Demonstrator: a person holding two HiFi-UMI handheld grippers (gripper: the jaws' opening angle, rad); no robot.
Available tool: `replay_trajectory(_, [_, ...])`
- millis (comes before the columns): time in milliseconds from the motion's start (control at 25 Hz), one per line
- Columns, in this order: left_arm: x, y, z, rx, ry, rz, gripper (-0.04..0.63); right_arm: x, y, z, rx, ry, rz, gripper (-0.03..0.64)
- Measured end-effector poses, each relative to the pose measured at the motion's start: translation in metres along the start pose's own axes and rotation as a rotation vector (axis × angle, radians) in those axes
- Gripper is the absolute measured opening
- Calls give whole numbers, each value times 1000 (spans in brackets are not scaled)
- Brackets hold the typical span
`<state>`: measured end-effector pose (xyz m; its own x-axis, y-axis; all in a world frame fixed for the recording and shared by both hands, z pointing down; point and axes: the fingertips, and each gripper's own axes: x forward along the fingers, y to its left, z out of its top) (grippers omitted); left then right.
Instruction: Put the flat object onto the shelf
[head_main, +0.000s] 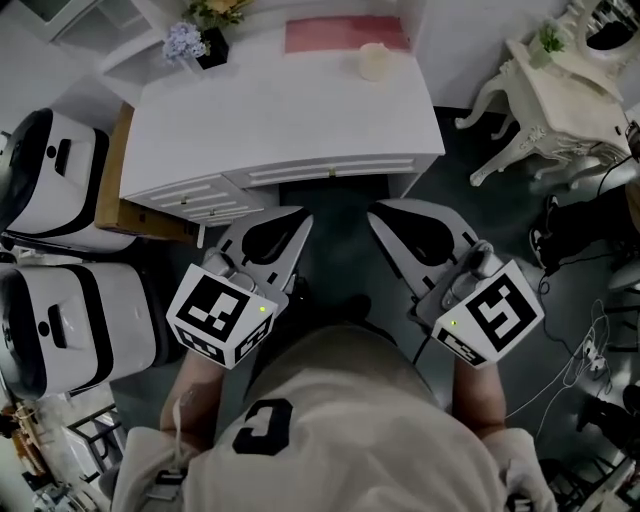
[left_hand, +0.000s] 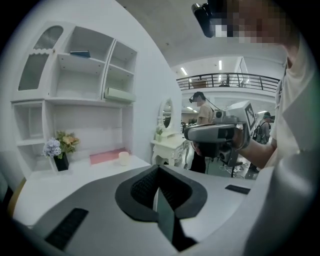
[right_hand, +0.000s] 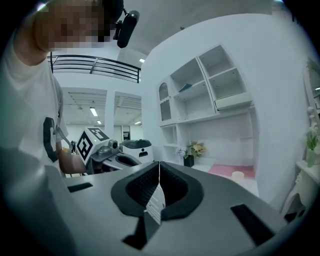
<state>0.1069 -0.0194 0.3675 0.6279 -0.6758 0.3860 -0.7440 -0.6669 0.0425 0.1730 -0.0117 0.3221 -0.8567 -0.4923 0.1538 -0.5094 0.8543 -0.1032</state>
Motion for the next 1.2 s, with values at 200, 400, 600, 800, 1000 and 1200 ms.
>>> replay_trajectory(200, [-7,10,-5,-12,-7,-2,14,16,15,-1,-2,19,47,25])
replay_trajectory(400, [-24,30,-14,-9,-12,-22,14,43,28,-5,19,63,33,25])
replay_trajectory(600, [-40,42,-23,62,-18,-61,14,72,55,-10,-22,125,45,25])
replay_trajectory(800, [-57,60,-34,50,-21,-57,14,93,75,-8,-50,145,29,24])
replay_trajectory(1000, [-74,77,-43,17,-31,-52,14,107,85,-3,-15,111,-9,23])
replay_trajectory(1200, [-94,89,-50,21,-38,-50,12,121,101,-1,11,80,-29,25])
